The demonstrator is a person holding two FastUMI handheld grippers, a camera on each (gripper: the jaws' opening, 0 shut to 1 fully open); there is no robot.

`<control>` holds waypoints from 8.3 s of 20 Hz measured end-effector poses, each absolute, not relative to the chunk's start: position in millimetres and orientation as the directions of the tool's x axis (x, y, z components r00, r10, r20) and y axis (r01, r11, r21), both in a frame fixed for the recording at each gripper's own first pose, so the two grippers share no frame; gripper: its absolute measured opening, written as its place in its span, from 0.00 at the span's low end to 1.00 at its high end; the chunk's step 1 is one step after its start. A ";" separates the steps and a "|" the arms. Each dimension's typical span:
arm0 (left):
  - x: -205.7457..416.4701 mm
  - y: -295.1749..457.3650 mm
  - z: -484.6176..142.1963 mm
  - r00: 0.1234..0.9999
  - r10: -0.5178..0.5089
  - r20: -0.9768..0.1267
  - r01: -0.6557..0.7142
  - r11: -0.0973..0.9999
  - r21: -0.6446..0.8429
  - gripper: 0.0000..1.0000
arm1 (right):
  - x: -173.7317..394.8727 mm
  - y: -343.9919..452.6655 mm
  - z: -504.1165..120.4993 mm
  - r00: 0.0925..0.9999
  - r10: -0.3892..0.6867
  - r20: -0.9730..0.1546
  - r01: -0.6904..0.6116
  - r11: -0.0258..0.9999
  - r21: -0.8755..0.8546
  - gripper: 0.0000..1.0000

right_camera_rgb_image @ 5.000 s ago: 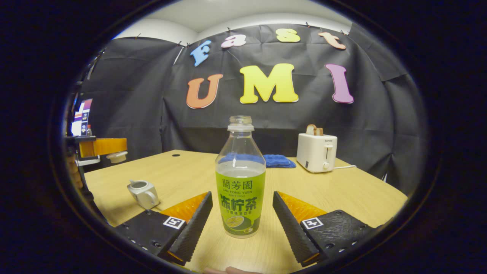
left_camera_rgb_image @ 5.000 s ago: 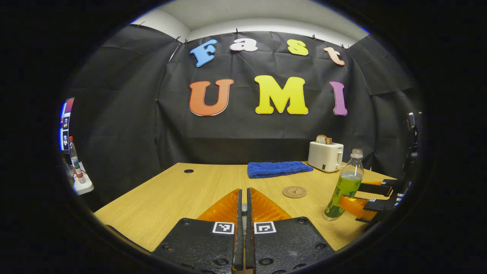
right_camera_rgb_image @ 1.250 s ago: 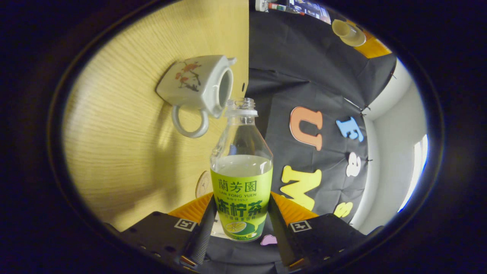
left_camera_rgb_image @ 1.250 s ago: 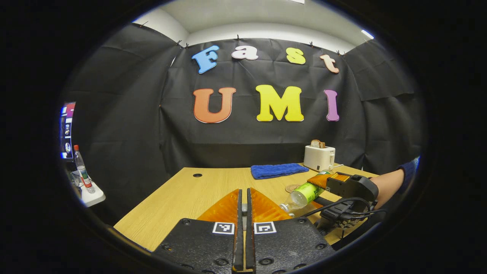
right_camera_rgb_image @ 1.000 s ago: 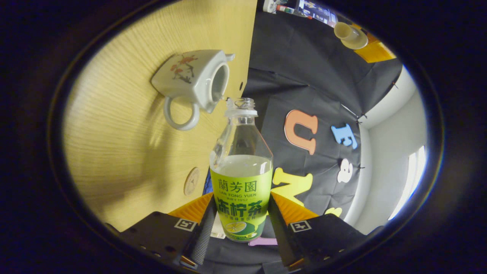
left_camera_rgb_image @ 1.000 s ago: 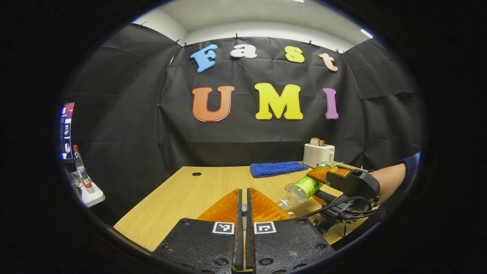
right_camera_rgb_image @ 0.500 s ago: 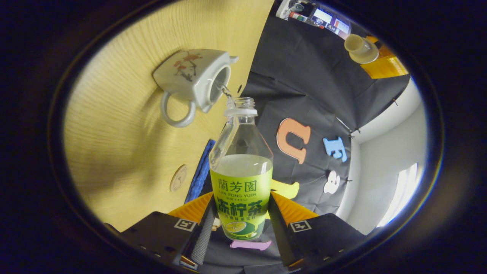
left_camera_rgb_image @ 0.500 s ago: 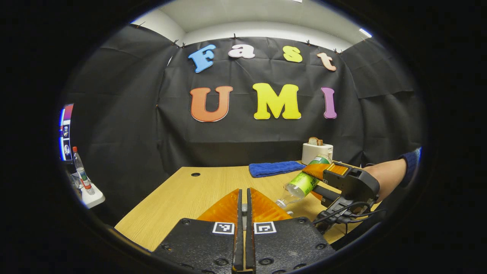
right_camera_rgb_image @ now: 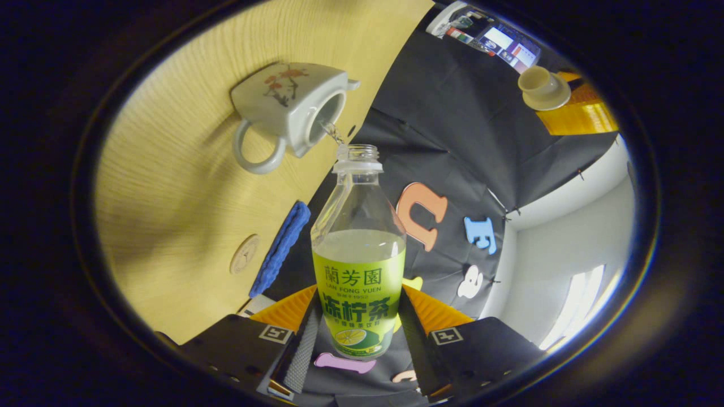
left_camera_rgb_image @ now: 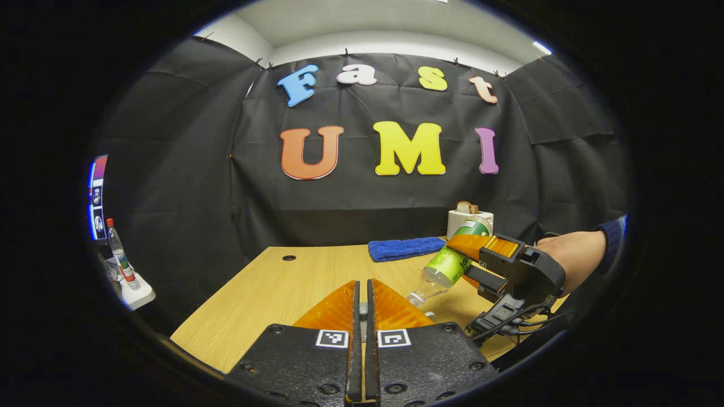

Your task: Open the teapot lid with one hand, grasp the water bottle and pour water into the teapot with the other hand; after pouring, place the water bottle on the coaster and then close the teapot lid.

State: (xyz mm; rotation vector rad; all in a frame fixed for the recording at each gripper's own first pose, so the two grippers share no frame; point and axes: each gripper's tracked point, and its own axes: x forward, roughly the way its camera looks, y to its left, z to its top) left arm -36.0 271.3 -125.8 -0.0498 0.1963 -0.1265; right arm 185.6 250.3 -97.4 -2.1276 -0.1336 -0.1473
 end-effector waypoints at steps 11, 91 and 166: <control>-37.1 273.7 -127.8 0.972 -0.130 -0.196 0.120 0.991 -0.064 0.05 | 190.2 255.9 -85.9 0.976 0.094 0.199 0.214 -0.609 -0.764 0.75; -16.6 225.9 -144.6 0.965 -0.160 -0.206 0.154 0.987 -0.040 0.05 | 269.1 129.4 -133.7 0.960 0.041 -0.278 -0.048 0.999 -0.018 0.96; -45.1 178.0 -64.2 0.994 -0.036 -0.101 0.028 0.996 -0.082 0.98 | 22.0 78.0 -24.1 0.982 -0.179 -0.064 0.179 0.984 -0.005 0.95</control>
